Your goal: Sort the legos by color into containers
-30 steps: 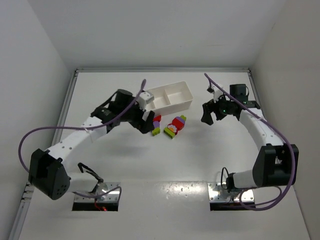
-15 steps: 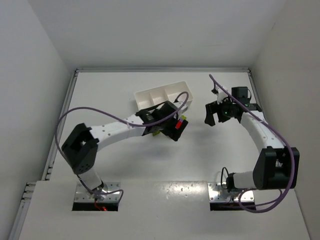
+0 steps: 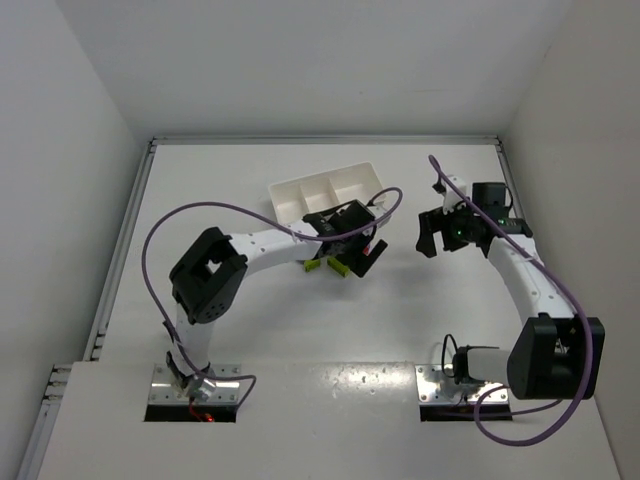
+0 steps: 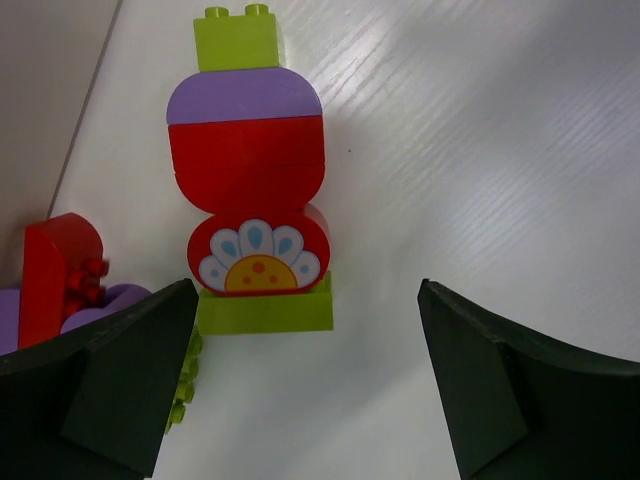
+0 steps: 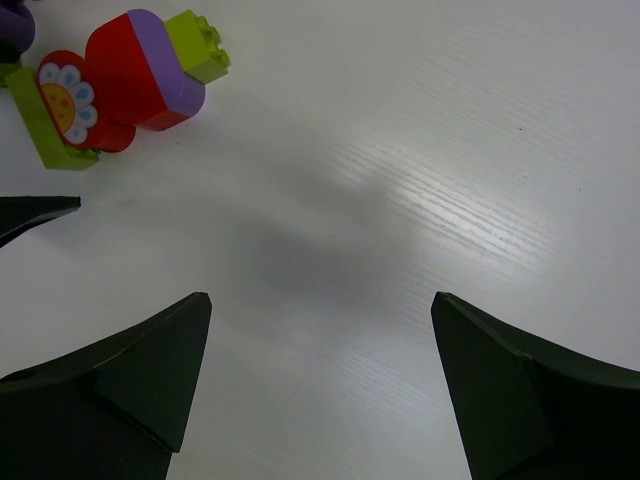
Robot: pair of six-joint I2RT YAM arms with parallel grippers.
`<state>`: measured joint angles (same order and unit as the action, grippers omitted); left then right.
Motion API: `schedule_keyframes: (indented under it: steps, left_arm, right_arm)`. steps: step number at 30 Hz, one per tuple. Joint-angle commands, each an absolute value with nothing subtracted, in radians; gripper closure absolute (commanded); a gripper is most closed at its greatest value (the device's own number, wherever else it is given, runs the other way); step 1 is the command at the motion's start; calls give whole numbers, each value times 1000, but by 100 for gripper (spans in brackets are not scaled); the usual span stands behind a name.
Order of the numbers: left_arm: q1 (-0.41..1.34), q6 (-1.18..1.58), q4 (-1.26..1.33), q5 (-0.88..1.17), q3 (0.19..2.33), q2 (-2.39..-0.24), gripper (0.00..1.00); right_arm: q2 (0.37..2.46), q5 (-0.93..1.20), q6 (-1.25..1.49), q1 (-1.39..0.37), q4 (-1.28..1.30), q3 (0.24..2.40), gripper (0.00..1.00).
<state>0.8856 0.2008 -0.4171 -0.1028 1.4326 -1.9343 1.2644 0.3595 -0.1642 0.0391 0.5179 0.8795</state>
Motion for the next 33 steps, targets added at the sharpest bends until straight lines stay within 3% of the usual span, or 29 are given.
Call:
schedule_keyframes:
  steps: [1, 24, 33]
  left_arm:
    - [862, 147, -405, -87, 1482, -1962, 0]
    - [793, 83, -396, 38, 1545, -2069, 0]
    - [793, 74, -405, 48, 1536, -2097, 12]
  right_arm:
    - [1241, 373, -153, 51, 497, 879, 8]
    - [1304, 411, -153, 78, 479, 888, 8]
    - [1313, 411, -153, 78, 479, 888, 8]
